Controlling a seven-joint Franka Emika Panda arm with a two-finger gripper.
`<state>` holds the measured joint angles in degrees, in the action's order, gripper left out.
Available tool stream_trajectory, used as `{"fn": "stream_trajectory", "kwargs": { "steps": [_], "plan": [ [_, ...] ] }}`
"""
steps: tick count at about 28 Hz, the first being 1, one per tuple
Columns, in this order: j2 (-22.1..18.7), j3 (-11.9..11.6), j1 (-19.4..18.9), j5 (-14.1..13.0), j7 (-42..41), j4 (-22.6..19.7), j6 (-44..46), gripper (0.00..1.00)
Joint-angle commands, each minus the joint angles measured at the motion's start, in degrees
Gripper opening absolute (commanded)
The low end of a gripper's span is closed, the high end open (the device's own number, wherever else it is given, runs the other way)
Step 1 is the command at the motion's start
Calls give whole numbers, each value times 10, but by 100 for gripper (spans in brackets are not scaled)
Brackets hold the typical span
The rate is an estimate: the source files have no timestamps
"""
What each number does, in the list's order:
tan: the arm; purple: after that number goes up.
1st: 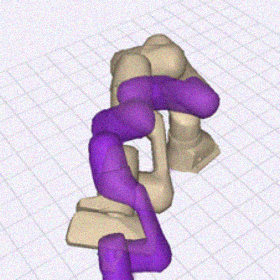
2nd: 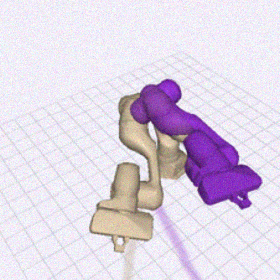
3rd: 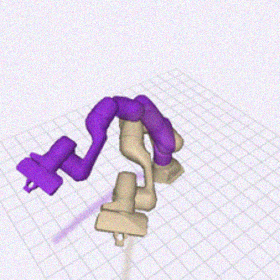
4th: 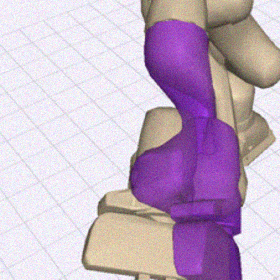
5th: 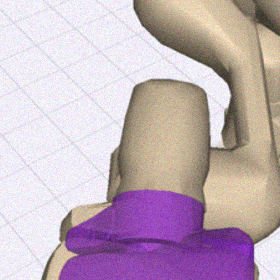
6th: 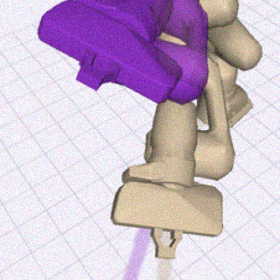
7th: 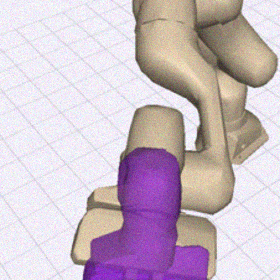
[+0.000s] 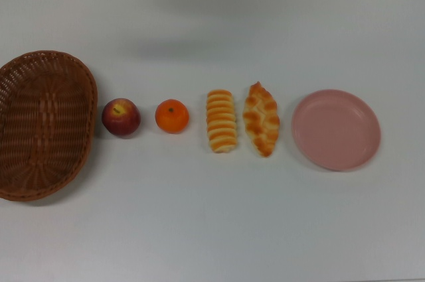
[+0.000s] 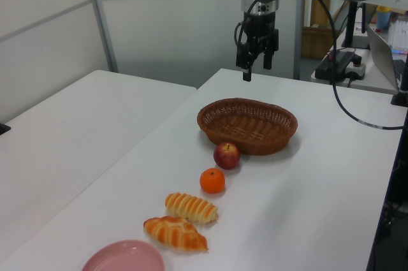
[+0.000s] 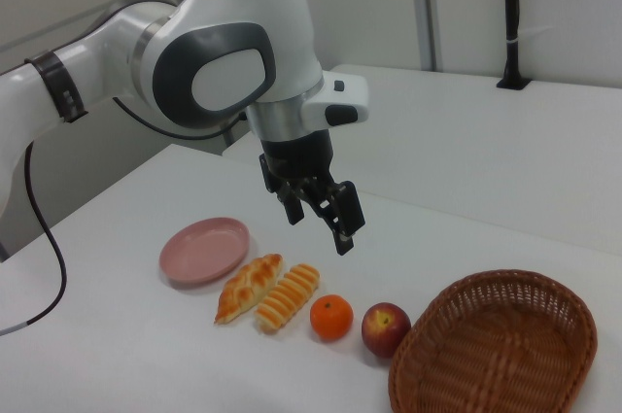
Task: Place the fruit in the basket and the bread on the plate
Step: 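Move the gripper down over the red apple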
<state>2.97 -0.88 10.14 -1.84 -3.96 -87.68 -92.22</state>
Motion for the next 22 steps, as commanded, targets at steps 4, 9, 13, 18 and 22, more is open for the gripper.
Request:
{"fn": "stream_trajectory", "kwargs": {
  "steps": [4,9,13,18,22],
  "plan": [
    [52,4,-41,10,-30,-6,-73,100],
    [96,3,-57,16,25,-6,-143,100],
    [124,4,-70,27,34,-6,-154,100],
    [172,3,-97,66,63,-7,-202,100],
    [198,3,-103,111,116,-13,-225,100]
  ]
}}
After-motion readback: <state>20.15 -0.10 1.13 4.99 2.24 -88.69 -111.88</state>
